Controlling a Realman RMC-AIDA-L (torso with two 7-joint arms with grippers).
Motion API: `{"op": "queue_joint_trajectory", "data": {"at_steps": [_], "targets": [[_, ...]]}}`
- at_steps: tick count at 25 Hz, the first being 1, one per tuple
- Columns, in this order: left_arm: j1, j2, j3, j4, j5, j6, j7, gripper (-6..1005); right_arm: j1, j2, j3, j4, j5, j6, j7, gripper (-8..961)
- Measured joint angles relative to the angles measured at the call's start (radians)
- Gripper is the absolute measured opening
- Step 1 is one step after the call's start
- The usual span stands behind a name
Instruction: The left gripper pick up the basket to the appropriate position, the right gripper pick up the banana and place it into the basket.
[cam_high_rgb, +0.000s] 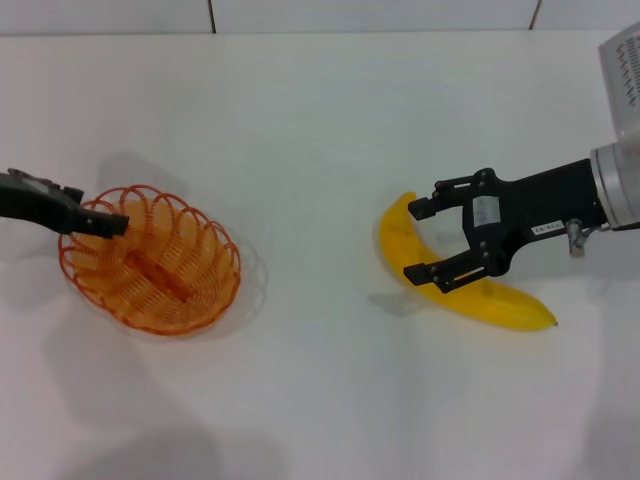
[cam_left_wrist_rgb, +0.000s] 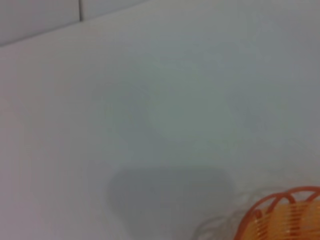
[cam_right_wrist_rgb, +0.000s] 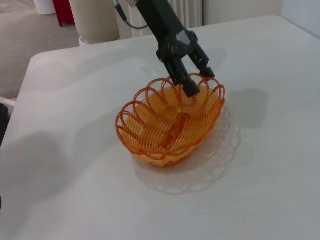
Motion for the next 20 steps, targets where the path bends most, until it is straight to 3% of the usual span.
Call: {"op": "queue_joint_trajectory", "data": {"at_steps": [19,20], "targets": [[-0.018,-0.001,0.000,-0.035,0.022,-0.034,0.014,730,0.001,0.000,0.001,0.000,0.000,0.000,-0.002,881],[-0.018,-0.001,0.000,-0.035,0.022,-0.035,0.015,688,0.001,0.000,0.001,0.000,0.000,0.000,-0.002,881]]}}
